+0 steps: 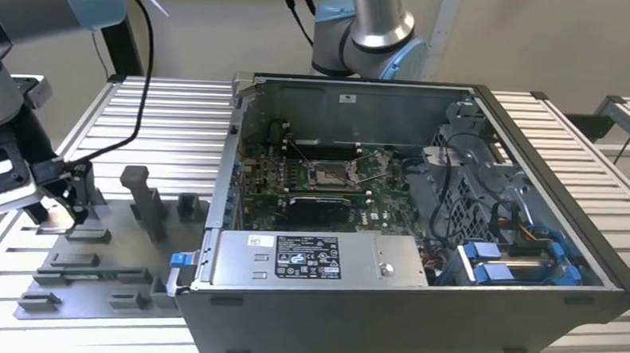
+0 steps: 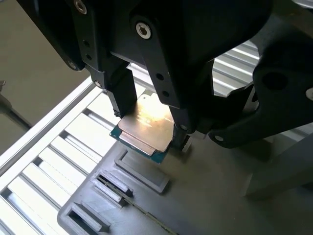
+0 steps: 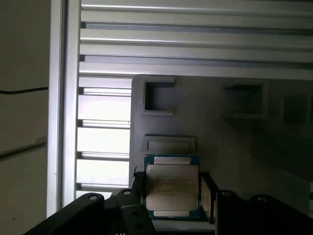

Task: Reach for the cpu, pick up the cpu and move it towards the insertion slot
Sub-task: 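Pick up the cpu and move it towards the insertion slot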

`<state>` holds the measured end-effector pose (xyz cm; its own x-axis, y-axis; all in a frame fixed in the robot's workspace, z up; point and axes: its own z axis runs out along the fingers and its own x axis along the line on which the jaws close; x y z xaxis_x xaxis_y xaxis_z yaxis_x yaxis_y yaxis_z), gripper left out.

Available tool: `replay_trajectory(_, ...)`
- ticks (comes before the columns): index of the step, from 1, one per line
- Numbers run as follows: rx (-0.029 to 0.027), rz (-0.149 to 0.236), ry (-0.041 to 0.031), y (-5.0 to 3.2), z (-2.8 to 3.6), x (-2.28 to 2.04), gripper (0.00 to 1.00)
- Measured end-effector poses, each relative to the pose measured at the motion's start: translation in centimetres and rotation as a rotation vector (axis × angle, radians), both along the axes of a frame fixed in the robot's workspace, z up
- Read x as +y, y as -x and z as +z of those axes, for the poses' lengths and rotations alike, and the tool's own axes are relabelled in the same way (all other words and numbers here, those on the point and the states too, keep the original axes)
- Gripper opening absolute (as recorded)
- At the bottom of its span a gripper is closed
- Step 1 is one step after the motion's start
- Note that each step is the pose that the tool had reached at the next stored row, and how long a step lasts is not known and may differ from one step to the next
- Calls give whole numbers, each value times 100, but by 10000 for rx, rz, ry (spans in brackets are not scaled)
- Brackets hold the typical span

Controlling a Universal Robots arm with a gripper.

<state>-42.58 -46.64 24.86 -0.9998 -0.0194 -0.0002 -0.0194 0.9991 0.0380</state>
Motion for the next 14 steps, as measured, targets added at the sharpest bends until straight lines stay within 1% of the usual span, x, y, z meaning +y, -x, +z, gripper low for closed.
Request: replay_trajectory(14, -1, 2, 0, -1, 66, -1, 0)
